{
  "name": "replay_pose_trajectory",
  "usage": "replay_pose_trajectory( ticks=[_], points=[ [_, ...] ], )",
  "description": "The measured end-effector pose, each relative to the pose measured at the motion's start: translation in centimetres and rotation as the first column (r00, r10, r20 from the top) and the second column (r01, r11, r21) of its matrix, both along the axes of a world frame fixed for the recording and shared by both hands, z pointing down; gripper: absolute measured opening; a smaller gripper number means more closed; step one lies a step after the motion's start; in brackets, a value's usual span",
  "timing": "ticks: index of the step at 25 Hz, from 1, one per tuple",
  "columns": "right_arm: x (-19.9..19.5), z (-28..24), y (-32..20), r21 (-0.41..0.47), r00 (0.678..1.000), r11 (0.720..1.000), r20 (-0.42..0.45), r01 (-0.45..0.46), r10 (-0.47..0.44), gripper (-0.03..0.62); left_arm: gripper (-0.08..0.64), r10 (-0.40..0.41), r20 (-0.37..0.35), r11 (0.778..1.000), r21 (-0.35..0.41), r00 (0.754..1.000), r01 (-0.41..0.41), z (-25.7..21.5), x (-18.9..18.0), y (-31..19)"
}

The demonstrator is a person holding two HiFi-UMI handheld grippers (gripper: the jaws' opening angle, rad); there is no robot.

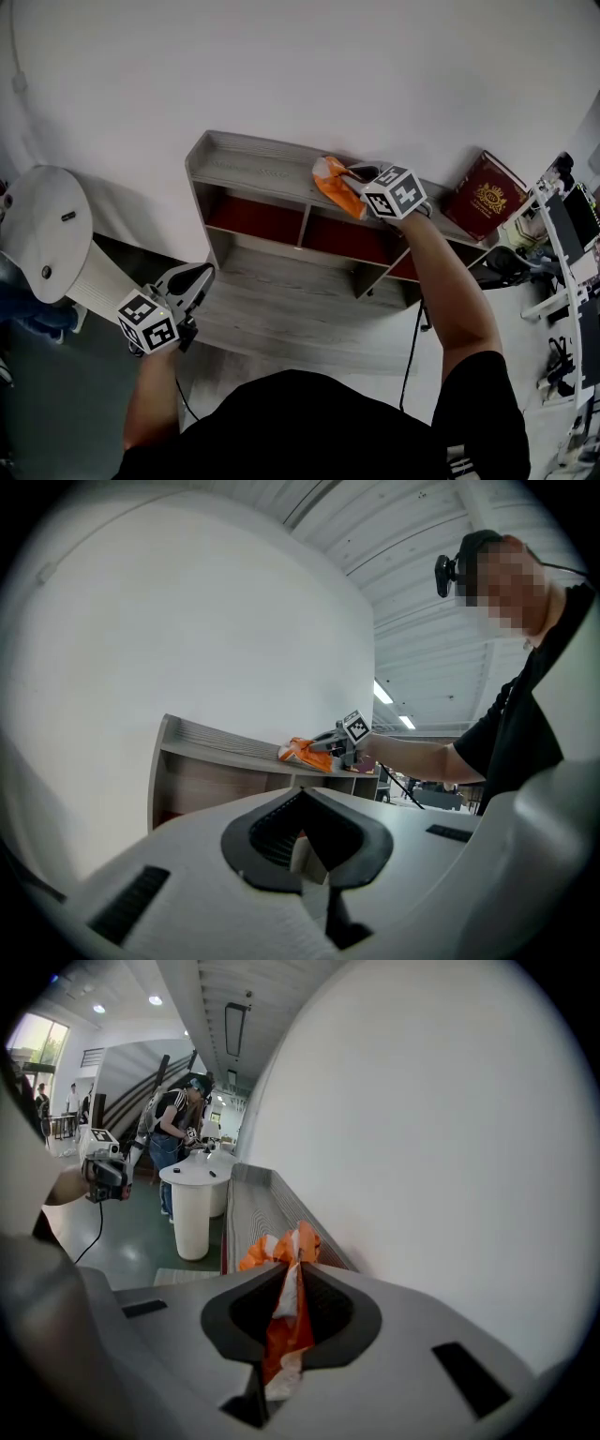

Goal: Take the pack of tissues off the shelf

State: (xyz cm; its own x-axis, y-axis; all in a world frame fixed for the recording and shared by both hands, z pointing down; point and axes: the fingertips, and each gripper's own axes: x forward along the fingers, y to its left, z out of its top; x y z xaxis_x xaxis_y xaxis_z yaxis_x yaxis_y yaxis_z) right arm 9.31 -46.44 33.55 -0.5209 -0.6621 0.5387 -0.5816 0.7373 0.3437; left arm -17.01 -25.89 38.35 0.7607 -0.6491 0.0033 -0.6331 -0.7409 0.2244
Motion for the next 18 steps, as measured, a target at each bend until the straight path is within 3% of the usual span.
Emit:
replay_pose_trajectory(
  ticks=[5, 18],
  points=[
    [0.1, 0.0, 1.1, -0.003, 1.000, 1.000, 0.000, -0.009, 0.009, 0.032, 0.017, -0.006, 0.004, 1.000, -0.009, 1.000, 0.006, 0.0, -0.4, 0.3],
    [3.0, -2.7, 7.7, 0.022, 0.996, 0.997, 0.049, -0.078, 0.077, 0.032, 0.017, 0.113, 0.027, 0.994, 0.003, 0.993, -0.113, -0.3, 2.7, 0.0]
  ],
)
